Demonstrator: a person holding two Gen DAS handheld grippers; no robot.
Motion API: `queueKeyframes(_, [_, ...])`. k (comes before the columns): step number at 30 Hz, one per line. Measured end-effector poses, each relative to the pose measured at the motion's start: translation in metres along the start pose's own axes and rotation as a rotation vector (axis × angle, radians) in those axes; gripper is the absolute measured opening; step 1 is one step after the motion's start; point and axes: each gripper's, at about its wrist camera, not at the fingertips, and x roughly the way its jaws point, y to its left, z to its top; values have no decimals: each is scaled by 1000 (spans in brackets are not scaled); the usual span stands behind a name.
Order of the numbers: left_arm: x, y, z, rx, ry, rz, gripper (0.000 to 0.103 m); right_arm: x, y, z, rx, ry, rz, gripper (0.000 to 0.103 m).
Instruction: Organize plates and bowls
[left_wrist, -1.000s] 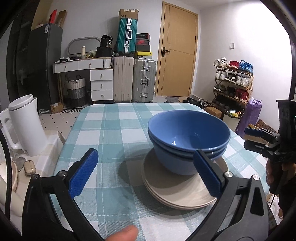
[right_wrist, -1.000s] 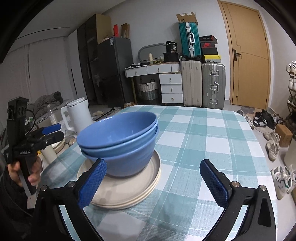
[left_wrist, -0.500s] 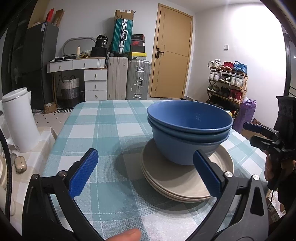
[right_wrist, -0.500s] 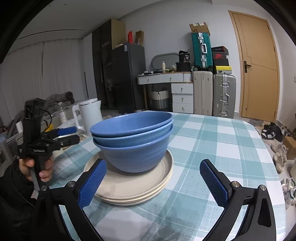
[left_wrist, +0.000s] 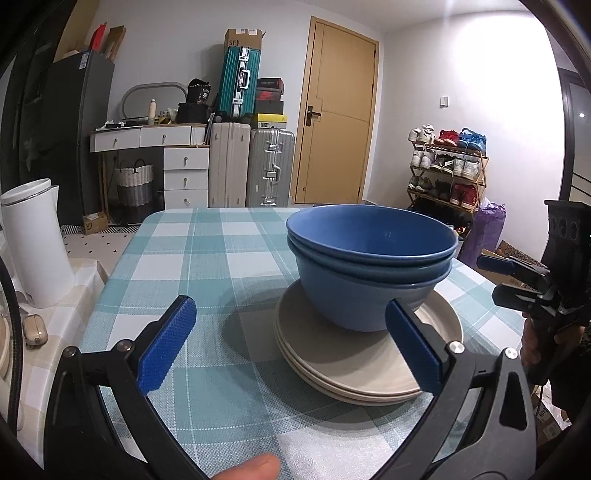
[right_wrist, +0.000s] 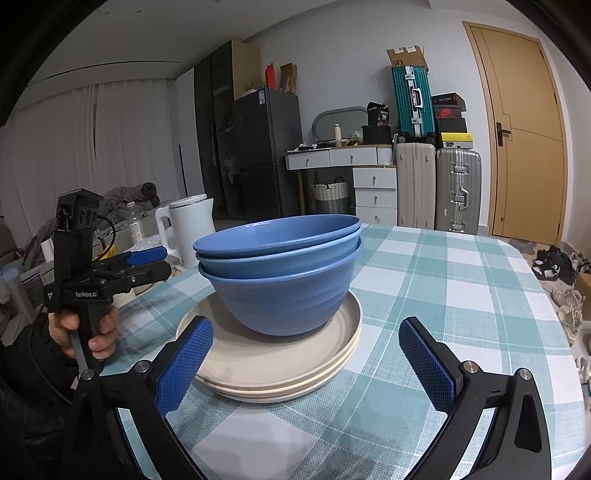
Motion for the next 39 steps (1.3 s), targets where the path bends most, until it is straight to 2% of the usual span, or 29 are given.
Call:
queueKeyframes(15, [8,5,-4,-14,-7,11,102,-8,1,-3,-5,-51,-30,102])
queueKeyframes(39, [2,8,-2,-22,-9,10,102,-6,-2,-3,11,-48,-21,102])
